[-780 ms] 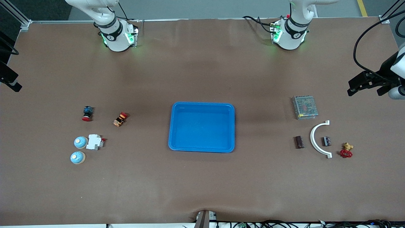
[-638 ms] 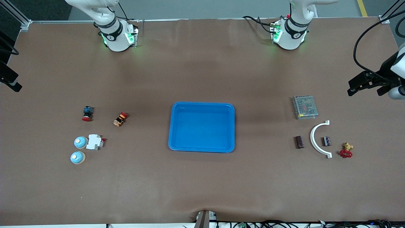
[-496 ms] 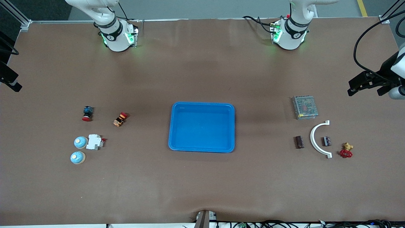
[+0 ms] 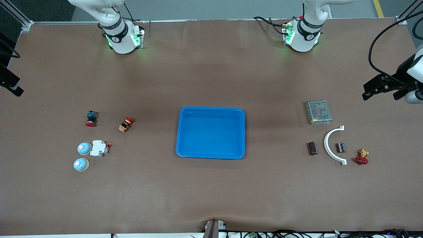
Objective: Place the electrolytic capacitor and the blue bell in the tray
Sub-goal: 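Move both grippers out from rest toward the capacitors and bells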
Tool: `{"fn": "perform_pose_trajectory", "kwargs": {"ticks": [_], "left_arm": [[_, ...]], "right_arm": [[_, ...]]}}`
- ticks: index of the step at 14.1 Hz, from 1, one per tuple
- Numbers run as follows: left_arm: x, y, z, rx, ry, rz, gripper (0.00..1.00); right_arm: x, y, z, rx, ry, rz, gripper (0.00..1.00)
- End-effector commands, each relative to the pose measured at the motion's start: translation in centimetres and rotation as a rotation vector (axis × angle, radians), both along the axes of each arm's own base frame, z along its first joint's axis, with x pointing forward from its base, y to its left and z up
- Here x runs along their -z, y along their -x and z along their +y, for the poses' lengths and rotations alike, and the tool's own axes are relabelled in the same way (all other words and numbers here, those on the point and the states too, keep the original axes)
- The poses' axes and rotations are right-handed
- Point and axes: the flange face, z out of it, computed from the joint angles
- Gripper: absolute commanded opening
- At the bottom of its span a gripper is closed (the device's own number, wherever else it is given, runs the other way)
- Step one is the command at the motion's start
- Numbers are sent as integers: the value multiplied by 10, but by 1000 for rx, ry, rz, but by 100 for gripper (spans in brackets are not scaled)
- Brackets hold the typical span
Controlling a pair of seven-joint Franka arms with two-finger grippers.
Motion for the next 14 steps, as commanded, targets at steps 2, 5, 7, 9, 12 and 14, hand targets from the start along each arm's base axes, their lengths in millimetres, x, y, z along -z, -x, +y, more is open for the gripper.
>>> {"fn": "perform_pose_trajectory", "kwargs": {"ticks": [2,5,7,9,12,14], "left_arm": [[16,-5,2,-11,2,58,100],[49,-21,6,-19,-4,104,100],[73,-34,15,-23,-9,126,100],[109,-51,32,-41,-10,147,100],[153,-68,50,-60,-16,178,100],[184,-79,57,-57,-46,183,100]], "right_arm": [[-1,1,3,-6,-12,3,100],[-1,0,8,-15,-10,5,100],[0,0,9,-16,-10,6,100],[3,-2,13,-24,-10,9,100],[10,-4,14,-26,-11,20,100],[31,-15,15,-18,-15,53,100]]}}
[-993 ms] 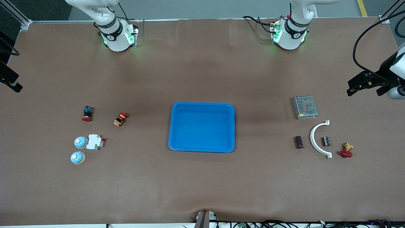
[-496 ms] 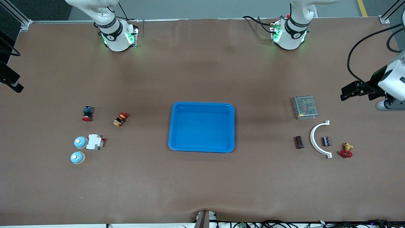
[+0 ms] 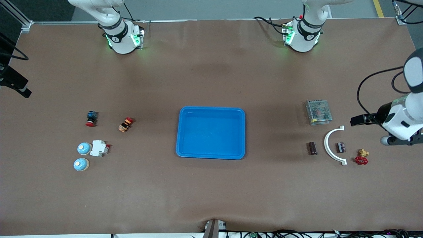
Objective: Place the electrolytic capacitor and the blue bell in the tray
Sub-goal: 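Move both grippers out from rest toward the capacitors and bells, then grasp the capacitor with the left gripper while the right gripper grasps the bell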
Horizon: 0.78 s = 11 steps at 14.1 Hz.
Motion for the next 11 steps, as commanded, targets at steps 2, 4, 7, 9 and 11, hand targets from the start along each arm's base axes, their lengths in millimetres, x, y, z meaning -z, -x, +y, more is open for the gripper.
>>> {"fn": "perform_pose_trajectory", "kwargs": {"ticks": [2,4,7,9,11], "left_arm": [[50,-21,8,21,-29,-10,100],[78,-23,15,34,-63,-37,100],[113,-25,30,21,-62,-79,100],[150,-32,31,19,-61,-83,100],[175,-36,37,15,-60,-92,100]], "right_arm": [[54,-25,0,44,-20,56,100],[101,-39,-2,50,-17,82,100],[172,-63,-10,59,-15,145,100],[211,-79,-14,51,-5,165,100],[250,-93,-25,42,-5,173,100]]}}
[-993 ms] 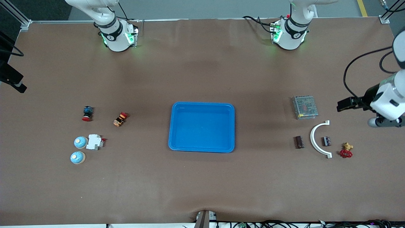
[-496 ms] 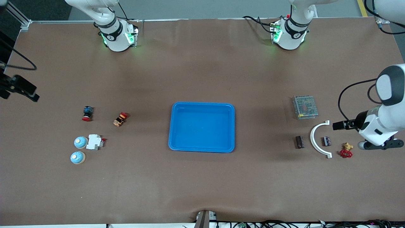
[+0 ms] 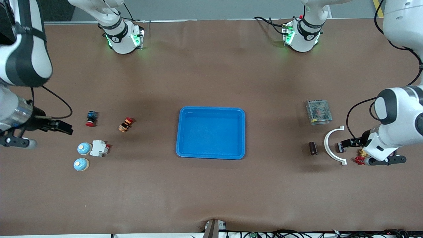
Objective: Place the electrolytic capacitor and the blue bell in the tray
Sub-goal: 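Grasp the capacitor with the left gripper while the right gripper grasps the bell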
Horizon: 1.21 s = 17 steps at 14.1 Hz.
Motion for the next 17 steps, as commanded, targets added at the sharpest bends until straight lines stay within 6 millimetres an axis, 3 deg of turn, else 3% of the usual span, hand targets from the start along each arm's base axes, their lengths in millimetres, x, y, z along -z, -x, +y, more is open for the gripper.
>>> {"fn": "perform_pose_trajectory", "kwargs": {"ticks": [1,6,8,11,17], "left_arm": [[26,-5,8,13,-13,-13,100],[60,-6,17,5,-10,-4,100],[70,-4,28,-10,-10,8,100],[82,-3,30,-12,-8,18,100],[96,-1,34,-19,-5,22,100]], "right_arm": [[41,-18,-15,-28,1,-3,100],[115,-23,-66,-130,-3,2,100],[145,-12,-70,-127,1,-23,100],[186,3,-80,-146,12,-71,100],[230,6,-94,-174,20,-90,100]]}}
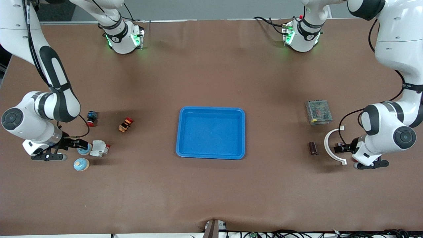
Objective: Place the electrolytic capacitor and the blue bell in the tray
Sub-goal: 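Grasp the capacitor with the left gripper while the right gripper grasps the bell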
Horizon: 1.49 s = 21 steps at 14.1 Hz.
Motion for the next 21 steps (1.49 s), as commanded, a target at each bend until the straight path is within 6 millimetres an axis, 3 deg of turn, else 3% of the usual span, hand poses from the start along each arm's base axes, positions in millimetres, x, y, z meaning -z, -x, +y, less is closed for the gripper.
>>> {"fn": "perform_pose_trajectory", "kwargs": {"ticks": [1,8,14,15,17,21], "left_arm": [[5,-3,5,19,-11,-6,100],[19,0,8,10,-9,3,100],[24,0,5,-2,-9,9,100],[24,0,6,1,-9,9,84],[25,1,6,0,-9,11,67],[24,0,6,-3,-9,9,11]], "right_arm": [[19,1,-14,-22,2,-26,100],[55,1,-19,-32,7,-48,100],[65,5,-23,-26,4,-33,100],[67,5,-22,-27,2,-30,100],[68,6,-23,-24,2,-27,100],[73,11,-22,-20,-4,-15,100]]}}
